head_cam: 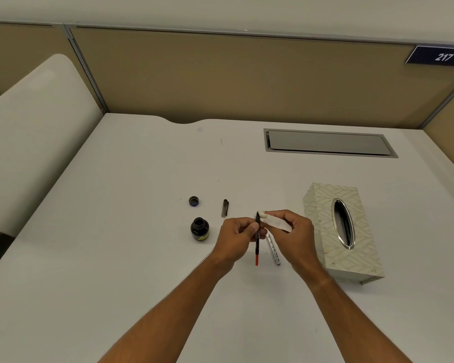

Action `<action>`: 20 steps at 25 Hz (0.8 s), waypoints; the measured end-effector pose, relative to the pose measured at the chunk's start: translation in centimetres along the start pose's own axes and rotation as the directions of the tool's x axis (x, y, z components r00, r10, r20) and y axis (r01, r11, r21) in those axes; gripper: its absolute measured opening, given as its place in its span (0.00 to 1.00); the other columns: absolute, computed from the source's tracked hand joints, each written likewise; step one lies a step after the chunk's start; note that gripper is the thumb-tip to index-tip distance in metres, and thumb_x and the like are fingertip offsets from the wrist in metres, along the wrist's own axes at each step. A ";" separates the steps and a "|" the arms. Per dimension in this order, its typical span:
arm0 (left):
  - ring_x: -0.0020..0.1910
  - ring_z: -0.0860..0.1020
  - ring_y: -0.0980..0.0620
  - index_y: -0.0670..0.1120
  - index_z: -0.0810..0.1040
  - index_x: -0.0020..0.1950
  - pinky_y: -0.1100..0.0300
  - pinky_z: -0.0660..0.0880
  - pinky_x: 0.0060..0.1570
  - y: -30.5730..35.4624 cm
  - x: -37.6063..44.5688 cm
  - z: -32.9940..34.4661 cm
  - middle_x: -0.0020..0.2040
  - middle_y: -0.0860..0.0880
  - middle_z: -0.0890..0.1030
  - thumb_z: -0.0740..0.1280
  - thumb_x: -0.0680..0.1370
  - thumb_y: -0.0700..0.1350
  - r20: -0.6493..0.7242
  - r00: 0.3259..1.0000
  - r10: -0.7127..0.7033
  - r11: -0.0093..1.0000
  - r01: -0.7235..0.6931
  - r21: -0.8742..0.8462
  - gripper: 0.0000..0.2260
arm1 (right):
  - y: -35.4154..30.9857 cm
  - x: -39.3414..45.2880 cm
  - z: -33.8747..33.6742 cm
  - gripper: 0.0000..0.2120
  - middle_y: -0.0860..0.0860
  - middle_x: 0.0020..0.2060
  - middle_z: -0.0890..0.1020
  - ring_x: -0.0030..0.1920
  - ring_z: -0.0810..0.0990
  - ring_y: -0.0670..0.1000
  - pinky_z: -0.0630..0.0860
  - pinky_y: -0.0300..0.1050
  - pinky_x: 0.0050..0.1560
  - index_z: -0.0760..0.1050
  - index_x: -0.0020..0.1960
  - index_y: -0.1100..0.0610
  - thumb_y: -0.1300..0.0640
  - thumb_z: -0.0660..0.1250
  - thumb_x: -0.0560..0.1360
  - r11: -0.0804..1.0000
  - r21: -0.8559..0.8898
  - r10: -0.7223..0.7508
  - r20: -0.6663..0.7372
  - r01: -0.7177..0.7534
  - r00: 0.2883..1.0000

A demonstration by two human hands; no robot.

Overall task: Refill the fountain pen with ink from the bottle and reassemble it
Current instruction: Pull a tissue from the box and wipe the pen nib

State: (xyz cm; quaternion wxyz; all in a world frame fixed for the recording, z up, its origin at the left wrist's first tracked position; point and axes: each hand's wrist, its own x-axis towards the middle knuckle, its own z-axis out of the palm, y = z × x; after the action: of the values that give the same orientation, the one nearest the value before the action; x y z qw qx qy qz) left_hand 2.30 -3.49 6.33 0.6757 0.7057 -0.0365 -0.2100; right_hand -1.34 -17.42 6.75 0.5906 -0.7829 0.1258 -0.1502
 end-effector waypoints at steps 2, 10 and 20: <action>0.43 0.84 0.51 0.44 0.83 0.47 0.62 0.79 0.48 0.1 -0.1 0.0 0.41 0.46 0.85 0.61 0.80 0.37 0.014 1.000 -0.001 1.000 0.001 -0.008 0.11 | 0.1 0.0 0.0 0.06 0.48 0.42 0.87 0.46 0.85 0.47 0.82 0.46 0.47 0.85 0.48 0.55 0.62 0.75 0.71 0.999 0.042 0.022 0.006 -0.022 1.000; 0.41 0.84 0.54 0.48 0.82 0.45 0.64 0.79 0.47 0.3 -0.3 -0.2 0.39 0.50 0.84 0.59 0.81 0.36 0.043 0.999 0.014 1.000 -0.014 -0.013 0.14 | 0.3 0.1 -0.1 0.06 0.50 0.43 0.87 0.47 0.85 0.49 0.82 0.48 0.50 0.84 0.48 0.57 0.63 0.73 0.72 0.998 0.051 0.035 0.036 -0.037 0.999; 0.41 0.84 0.52 0.41 0.84 0.47 0.63 0.79 0.45 -0.2 -0.1 -0.4 0.40 0.45 0.85 0.64 0.79 0.37 -0.008 0.999 0.051 0.997 -0.051 0.053 0.09 | 0.2 0.2 -0.2 0.07 0.49 0.42 0.87 0.46 0.85 0.49 0.81 0.44 0.48 0.85 0.46 0.56 0.66 0.73 0.71 1.000 0.022 0.006 0.061 -0.007 0.998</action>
State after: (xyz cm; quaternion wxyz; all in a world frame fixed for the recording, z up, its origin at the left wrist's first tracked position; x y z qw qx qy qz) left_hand 2.26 -3.08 6.18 0.6622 0.7231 -0.0569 -0.1883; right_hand -1.21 -17.76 6.65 0.6033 -0.7801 0.1085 -0.1257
